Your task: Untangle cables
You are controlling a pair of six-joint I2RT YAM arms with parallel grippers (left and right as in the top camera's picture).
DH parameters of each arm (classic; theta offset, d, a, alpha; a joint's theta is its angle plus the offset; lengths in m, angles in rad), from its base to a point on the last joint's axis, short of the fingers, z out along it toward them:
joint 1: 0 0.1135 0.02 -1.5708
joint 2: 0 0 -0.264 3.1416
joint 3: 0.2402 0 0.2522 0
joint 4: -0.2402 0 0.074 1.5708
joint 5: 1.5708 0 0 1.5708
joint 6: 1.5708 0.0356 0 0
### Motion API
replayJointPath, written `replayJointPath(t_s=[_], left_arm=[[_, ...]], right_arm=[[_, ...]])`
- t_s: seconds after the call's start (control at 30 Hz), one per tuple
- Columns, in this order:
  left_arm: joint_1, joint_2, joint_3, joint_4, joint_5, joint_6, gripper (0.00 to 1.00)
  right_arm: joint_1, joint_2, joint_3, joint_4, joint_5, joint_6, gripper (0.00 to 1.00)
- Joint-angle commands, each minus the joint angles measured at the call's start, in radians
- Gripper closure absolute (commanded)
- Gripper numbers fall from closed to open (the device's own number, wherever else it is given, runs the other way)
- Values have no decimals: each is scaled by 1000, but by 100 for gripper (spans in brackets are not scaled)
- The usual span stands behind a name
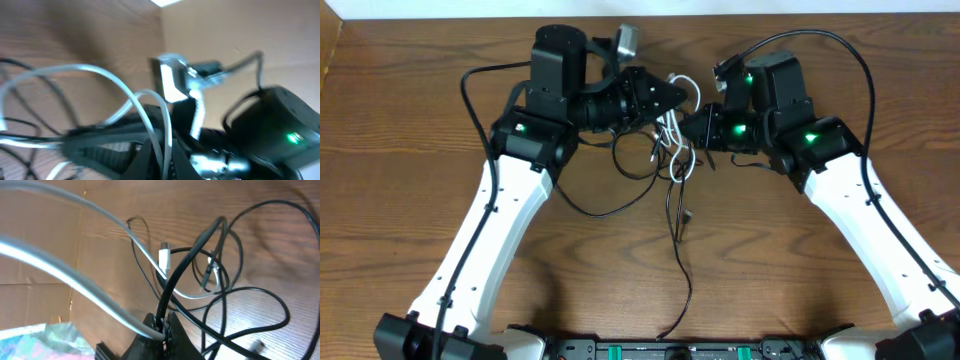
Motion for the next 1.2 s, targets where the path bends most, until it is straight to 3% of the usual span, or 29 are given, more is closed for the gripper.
replayJointPath(t_s=[0.0,0.13,0.43,0.53,0.7,0.83,0.93,1.0,1.07,1.17], left_arm=[[65,-11,3,-61,-76,26,93],[121,-11,3,-139,-69,26,92],[146,-11,3,-222,-104,68,92],[146,-11,3,-280,-216,68,92],[146,-11,3,-442,-526,60,92],[146,-11,3,-499,-587,60,92],[146,-11,3,-495,-528,69,92],[146,-11,3,-451,-404,122,92],[146,-11,3,-367,-201,204,92],[145,-11,3,-212,91,236,92]], right_arm=[[-51,-74,-3,-86,113,-61,99],[-121,-141,-4,-151,159,-119,99],[-222,-347,-3,-128,126,-149,99],[-233,-408,-3,-109,131,-154,98],[-235,-490,-3,-57,132,-154,99],[-235,-515,-4,-26,132,-154,98],[-235,-512,-4,-31,132,-154,98],[-233,-498,-4,-56,132,-154,98],[-232,-483,-4,-76,131,-154,87],[-232,-449,-4,-106,109,-154,80]])
